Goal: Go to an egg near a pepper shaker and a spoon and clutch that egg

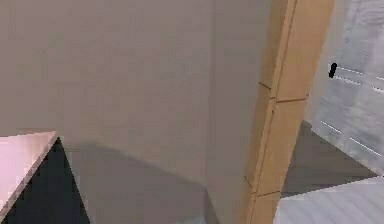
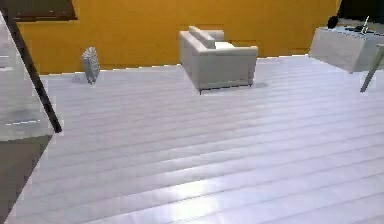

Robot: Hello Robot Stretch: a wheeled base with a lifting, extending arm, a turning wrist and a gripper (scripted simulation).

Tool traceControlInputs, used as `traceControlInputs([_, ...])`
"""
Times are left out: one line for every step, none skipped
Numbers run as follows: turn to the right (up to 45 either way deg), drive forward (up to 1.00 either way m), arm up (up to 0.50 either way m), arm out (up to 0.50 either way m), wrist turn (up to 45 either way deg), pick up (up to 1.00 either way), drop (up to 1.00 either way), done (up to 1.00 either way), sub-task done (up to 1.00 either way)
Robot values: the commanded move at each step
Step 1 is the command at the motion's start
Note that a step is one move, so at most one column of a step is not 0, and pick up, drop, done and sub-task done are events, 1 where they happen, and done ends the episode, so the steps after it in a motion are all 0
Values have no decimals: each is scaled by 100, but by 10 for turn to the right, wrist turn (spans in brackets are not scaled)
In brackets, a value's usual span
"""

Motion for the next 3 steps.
traceControlInputs([450,0,0,0,0,0,0,0,0])
traceControlInputs([300,0,0,0,0,0,0,0,0])
traceControlInputs([0,5,0,0,0,0,0,0,0])
